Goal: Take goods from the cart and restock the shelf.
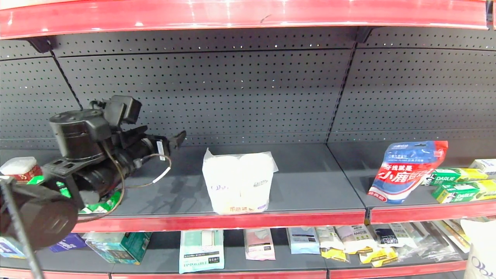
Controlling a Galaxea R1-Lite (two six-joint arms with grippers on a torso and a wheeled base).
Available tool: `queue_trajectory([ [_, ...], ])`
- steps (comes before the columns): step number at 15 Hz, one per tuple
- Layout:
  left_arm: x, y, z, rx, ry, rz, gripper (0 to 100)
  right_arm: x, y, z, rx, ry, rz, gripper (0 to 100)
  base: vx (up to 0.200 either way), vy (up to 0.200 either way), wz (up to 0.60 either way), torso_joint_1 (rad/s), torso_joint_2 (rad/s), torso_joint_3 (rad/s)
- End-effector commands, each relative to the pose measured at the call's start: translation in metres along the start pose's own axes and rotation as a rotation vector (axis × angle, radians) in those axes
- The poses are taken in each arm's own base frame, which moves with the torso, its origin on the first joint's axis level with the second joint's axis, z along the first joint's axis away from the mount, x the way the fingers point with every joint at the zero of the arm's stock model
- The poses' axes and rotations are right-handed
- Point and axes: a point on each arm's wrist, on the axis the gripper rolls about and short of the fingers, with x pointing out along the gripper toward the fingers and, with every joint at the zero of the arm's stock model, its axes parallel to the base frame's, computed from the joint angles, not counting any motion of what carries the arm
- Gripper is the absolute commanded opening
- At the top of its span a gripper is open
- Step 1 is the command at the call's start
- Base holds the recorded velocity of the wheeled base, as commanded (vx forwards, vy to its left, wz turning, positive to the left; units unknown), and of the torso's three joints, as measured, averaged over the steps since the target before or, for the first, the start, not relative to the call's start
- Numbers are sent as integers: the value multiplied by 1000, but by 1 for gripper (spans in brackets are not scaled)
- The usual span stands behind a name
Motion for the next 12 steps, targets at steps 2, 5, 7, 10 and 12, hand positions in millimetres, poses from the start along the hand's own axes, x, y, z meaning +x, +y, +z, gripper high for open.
queue_trajectory([
  [2, -89, 4, -14, 11, 42, -95, 100, -1, -5, 16, -3, 3, -12, 0, 0, 0, 0, 0, 0, 0],
  [5, -142, 10, -43, 32, 96, -135, 100, 6, -8, 29, -6, 34, 22, 0, 0, 0, 0, 0, 0, 0],
  [7, -176, 11, -58, 56, 113, -209, 100, 10, -9, 36, 26, 46, 86, 0, 0, 0, 0, 0, 0, 0],
  [10, -221, 18, -73, 81, 140, -246, 100, 22, -11, 52, 56, 72, 128, 0, 0, 0, 0, 0, 0, 0],
  [12, -248, 22, -76, 86, 126, -237, 100, 24, -11, 58, 58, 50, 187, 0, 0, 0, 0, 0, 0, 0],
])
